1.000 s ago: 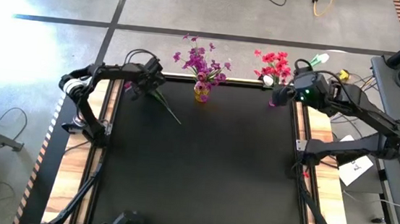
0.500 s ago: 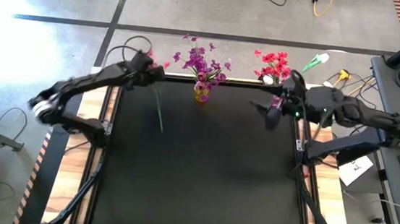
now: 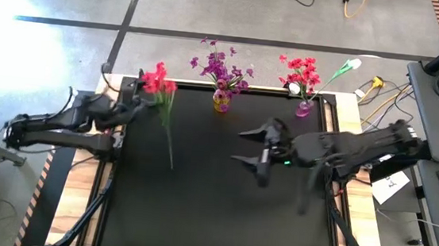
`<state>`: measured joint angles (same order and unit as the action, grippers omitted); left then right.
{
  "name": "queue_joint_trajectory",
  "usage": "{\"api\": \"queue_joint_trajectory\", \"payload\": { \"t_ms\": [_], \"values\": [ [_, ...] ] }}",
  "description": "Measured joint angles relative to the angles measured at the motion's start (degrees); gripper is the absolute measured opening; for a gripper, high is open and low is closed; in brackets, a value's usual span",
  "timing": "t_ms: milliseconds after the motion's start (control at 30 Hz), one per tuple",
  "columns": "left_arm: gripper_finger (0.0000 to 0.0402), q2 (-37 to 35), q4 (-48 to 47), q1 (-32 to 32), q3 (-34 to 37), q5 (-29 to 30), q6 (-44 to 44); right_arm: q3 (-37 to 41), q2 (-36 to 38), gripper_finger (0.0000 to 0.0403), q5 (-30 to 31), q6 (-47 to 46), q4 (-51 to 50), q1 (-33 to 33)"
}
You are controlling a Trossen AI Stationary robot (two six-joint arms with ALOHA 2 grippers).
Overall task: Sort flowers into vase by color
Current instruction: Put the red flowers into the violet flower vase
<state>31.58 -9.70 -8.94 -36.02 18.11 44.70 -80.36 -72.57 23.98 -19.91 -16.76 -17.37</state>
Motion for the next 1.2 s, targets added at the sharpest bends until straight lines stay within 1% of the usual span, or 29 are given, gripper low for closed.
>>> {"api": "queue_joint_trajectory", "payload": {
  "t_ms": [67, 167, 233, 300, 367, 433, 567, 733, 867, 1000, 1133, 1200],
  "values": [
    [0.0001, -1.75, 9.17, 5.36, 2.35, -0.01, -3.68, 0.0, -3.48, 0.0354, 0.03, -0.02, 5.2, 0.05],
    [0.0, -1.47, 20.18, 12.27, 4.48, 0.55, -7.89, 0.0, -8.73, 0.0354, 0.24, -0.02, 13.57, 0.13],
    [0.0, 0.0, 24.42, 15.81, 4.59, 0.76, -10.79, 0.0, -12.02, 0.0354, 1.72, -0.02, 19.22, 0.22],
    [0.0, 1.78, 25.29, 18.31, 3.93, 0.78, -13.61, -0.28, -15.03, 0.0354, 4.16, -0.02, 23.73, 0.32],
    [0.0, 3.9, 25.45, 20.09, 2.6, 0.23, -16.72, -1.92, -17.98, 0.0354, 5.79, -0.1, 25.64, 0.55],
    [0.0, 5.9, 25.2, 20.94, 0.98, -1.35, -19.38, -4.15, -20.81, 0.0353, 6.75, -0.5, 25.61, 1.01],
    [0.0, 10.29, 25.74, 21.14, -3.68, -5.56, -22.8, -9.25, -25.86, 0.0352, 6.16, -0.36, 25.39, 1.82],
    [0.0, 15.68, 25.29, 21.14, -9.0, -7.34, -27.11, -16.14, -29.72, 0.0352, 6.05, 1.04, 19.66, 2.48],
    [0.0, 18.74, 25.2, 21.13, -12.18, -8.41, -29.64, -21.99, -31.59, 0.0352, 6.06, 1.81, 13.29, 2.9],
    [0.0, 20.45, 25.16, 21.12, -13.89, -9.29, -31.95, -26.24, -32.56, 0.0352, 5.94, 3.32, 8.83, 2.95],
    [0.0, 20.97, 25.06, 21.12, -14.27, -9.32, -32.72, -28.13, -32.39, 0.0351, 4.25, 3.43, 7.12, 3.13],
    [0.0, 21.1, 25.11, 21.12, -14.26, -9.34, -32.72, -28.37, -32.29, 0.0341, 4.23, 3.44, 6.92, 3.28]
  ]
}}
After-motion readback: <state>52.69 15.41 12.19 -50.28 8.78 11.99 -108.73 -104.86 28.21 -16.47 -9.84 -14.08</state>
